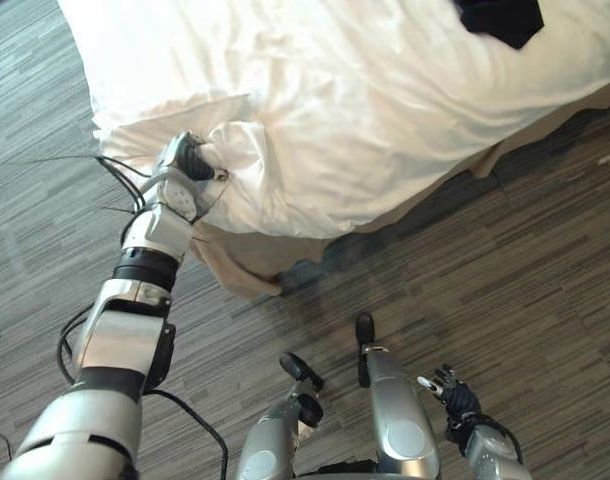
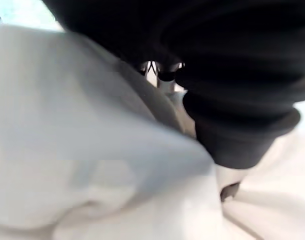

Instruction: Tidy the bed and pick cloth on bed and put in laundry

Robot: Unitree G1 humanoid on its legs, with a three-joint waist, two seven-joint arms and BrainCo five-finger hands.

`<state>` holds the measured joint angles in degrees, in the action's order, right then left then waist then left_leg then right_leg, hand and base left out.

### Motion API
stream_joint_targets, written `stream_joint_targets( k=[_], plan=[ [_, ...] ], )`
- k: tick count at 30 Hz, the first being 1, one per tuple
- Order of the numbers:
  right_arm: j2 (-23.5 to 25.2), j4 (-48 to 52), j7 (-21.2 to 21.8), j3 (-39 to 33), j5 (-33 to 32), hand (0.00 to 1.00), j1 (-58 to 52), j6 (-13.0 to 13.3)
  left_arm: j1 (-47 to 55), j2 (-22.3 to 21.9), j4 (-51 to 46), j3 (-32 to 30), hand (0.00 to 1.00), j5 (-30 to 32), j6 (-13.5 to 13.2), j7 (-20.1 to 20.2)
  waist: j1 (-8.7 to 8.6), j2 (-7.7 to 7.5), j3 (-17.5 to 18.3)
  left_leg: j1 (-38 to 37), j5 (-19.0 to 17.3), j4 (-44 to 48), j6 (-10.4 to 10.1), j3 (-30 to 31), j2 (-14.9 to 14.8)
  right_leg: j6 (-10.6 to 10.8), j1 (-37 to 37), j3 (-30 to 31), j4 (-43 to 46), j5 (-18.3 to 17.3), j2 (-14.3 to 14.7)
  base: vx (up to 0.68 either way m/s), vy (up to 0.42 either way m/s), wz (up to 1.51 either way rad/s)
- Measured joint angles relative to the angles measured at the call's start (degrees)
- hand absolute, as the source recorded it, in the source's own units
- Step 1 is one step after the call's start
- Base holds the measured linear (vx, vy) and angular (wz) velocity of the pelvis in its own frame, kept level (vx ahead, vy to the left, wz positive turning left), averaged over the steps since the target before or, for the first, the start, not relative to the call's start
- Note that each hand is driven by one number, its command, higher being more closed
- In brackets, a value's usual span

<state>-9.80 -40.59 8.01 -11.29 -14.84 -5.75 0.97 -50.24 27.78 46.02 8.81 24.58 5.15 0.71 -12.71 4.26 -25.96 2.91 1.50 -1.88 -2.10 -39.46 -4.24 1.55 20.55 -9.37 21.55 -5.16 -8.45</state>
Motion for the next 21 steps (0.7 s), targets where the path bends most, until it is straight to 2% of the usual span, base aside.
stream_joint_targets(
  k=[3,4,5,7,9,10,11,13,14,15,17,20,21],
  plan=[
    [0.37,-1.38,0.32,-2.08,2.85,0.0,-1.95,0.24,9.08,-2.52,-2.7,-1.08,0.0,-2.27,-3.29,3.23,0.24,0.51,1.21,-3.72,-0.28,0.15,-0.38,0.35,0.56,0.8,-4.07,-1.87,1.55,-2.33,-1.53,0.1,-0.008,0.32],
    [0.55,-2.06,0.35,-3.02,4.12,0.0,-3.73,0.32,15.03,-4.6,-3.84,-2.13,0.0,-3.62,-3.53,4.01,0.66,0.98,3.36,-5.28,-0.51,0.2,-0.71,1.16,0.53,0.77,-5.97,-2.83,1.43,-3.12,-1.72,0.15,-0.019,0.37],
    [0.57,-2.75,0.39,-3.55,4.38,0.0,-4.61,0.36,18.33,-5.71,-3.86,-2.53,0.0,-4.27,-3.43,4.14,0.95,1.24,4.77,-5.9,-0.62,0.19,-0.88,1.8,0.44,0.9,-7.0,-3.32,1.11,-3.44,-1.71,0.18,-0.037,0.4],
    [0.63,-6.1,0.23,-5.99,6.57,0.0,-6.49,0.97,32.89,-9.58,-3.08,-4.8,0.0,-5.19,-1.86,4.49,1.09,2.04,9.33,-8.48,-1.19,0.16,-1.73,4.35,-0.04,1.59,-11.77,-5.65,-1.05,-3.96,-1.5,0.18,-0.033,0.4],
    [0.67,-8.18,-0.39,-7.79,7.75,0.0,-6.79,1.22,40.6,-12.44,-2.7,-7.96,0.0,-6.0,-2.05,2.94,1.55,2.18,11.75,-9.57,-1.4,0.1,-2.01,6.28,-0.17,1.62,-14.76,-7.22,-3.53,-3.98,-1.22,0.11,-0.008,0.39],
    [0.85,-9.02,-0.48,-8.95,8.2,0.0,-7.48,1.24,41.98,-14.06,-2.96,-9.62,0.0,-6.46,-2.14,2.6,2.91,2.04,13.48,-9.97,-1.43,-0.01,-2.04,7.06,-0.21,1.61,-16.3,-8.0,-5.1,-3.94,-1.0,0.07,0.003,0.37],
    [0.87,-9.71,-0.48,-9.24,8.08,0.0,-7.47,1.33,42.6,-14.29,-2.86,-10.31,0.0,-6.48,-1.84,2.73,3.29,1.67,14.17,-10.23,-1.45,-0.07,-2.06,7.51,-0.31,1.69,-17.09,-8.25,-5.86,-3.76,-0.75,0.06,-0.004,0.2],
    [1.03,-9.97,-0.46,-10.04,6.91,0.0,-7.41,1.64,46.9,-15.54,0.22,-12.88,0.0,-6.69,-0.29,2.74,3.93,1.31,15.53,-11.97,-1.78,-0.18,-2.47,8.62,-0.76,1.87,-20.01,-8.68,-8.43,-2.99,0.13,0.02,-0.004,0.01],
    [1.27,-10.13,-0.55,-11.8,5.84,0.0,-7.53,2.51,51.09,-17.05,3.13,-15.51,0.0,-7.43,1.35,2.74,3.95,0.77,16.33,-12.23,-2.01,-0.23,-2.77,9.45,-1.01,1.84,-21.38,-9.25,-10.15,-2.47,0.61,0.02,-0.016,0.08],
    [1.57,-10.22,-0.88,-14.0,5.18,0.0,-7.55,3.25,55.13,-18.43,6.17,-18.09,0.0,-7.63,3.26,2.83,4.08,1.08,17.22,-12.73,-2.02,-0.24,-2.77,9.83,-1.15,1.92,-22.23,-9.74,-11.43,-2.1,0.92,0.01,-0.019,0.16],
    [1.72,-10.2,-1.7,-17.32,3.32,0.0,-7.17,3.98,60.81,-19.81,9.11,-21.71,0.0,-7.57,5.17,2.78,4.56,0.74,17.59,-12.79,-2.21,-0.32,-2.48,10.29,-1.57,1.94,-23.15,-10.46,-13.2,-1.35,1.64,-0.01,-0.017,0.21],
    [1.78,-8.37,-1.84,-24.46,-4.82,0.0,-6.7,4.22,67.37,-20.46,10.88,-28.89,0.0,-7.81,5.66,1.55,7.72,-0.49,17.81,-13.33,-2.22,-0.64,-2.47,11.74,-2.18,1.66,-25.7,-11.98,-16.34,-0.04,2.76,-0.05,-0.033,0.24],
    [1.35,-5.73,-1.59,-27.33,-7.51,0.0,-6.06,4.26,68.86,-20.83,10.86,-31.18,0.0,-8.41,5.37,1.34,7.91,-0.9,17.92,-13.72,-2.2,-1.25,-2.45,12.74,-2.22,1.54,-26.82,-12.79,-17.5,0.41,3.12,-0.07,-0.038,0.24]
  ],
)
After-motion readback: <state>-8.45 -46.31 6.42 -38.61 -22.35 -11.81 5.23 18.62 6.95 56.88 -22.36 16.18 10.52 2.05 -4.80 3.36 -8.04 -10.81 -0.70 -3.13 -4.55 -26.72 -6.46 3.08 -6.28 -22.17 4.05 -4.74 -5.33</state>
